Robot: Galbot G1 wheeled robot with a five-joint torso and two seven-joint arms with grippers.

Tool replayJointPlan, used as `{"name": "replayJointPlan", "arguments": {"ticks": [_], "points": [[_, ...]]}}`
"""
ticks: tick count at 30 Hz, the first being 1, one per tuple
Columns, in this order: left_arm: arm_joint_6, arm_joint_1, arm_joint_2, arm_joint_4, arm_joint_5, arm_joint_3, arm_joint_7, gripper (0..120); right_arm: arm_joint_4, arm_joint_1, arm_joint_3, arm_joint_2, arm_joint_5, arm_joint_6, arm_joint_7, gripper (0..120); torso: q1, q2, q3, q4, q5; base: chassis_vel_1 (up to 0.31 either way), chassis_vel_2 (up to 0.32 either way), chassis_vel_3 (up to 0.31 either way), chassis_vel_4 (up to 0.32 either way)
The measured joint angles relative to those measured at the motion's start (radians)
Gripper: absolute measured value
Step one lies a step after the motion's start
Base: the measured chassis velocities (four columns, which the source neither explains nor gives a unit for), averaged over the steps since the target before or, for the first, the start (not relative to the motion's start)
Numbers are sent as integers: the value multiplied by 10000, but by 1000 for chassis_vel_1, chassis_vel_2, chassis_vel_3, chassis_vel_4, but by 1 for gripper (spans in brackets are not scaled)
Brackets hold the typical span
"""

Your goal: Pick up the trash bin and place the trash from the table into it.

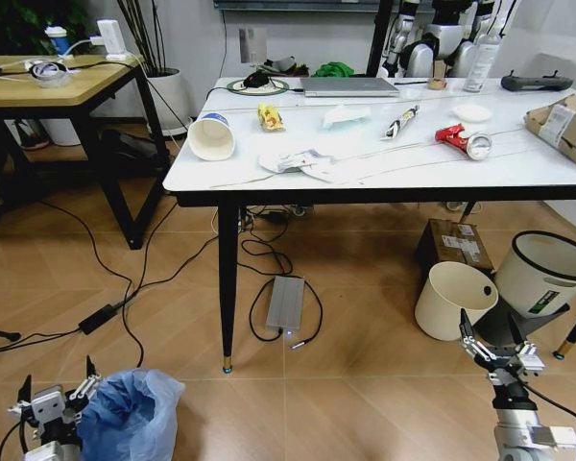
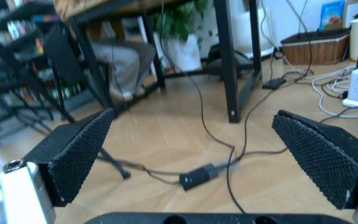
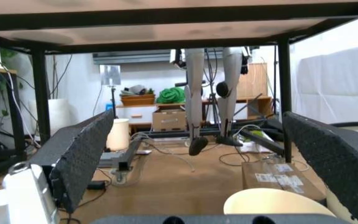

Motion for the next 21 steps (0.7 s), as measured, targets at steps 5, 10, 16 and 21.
{"name": "replayJointPlan", "arguments": {"ticks": [5,10,16,21], "points": [[-388,-22,-56,126,400,24,53,100,0,-14,17,-61,23,6,0,100,3,0,-3,3,2,0,0,0,0],[32,156,-51,-76,-31,-97,732,100,13,-25,19,-99,44,6,2,100,14,26,12,2,2,0,0,0,0],[1468,795,424,-663,-1972,-479,2857,100,-39,30,-12,-68,45,3,5,100,21,47,26,2,1,0,0,0,0],[3486,1255,1179,-1115,-3561,-993,4622,100,-193,193,-81,195,24,5,7,100,25,63,38,0,2,0,0,0,0]]}}
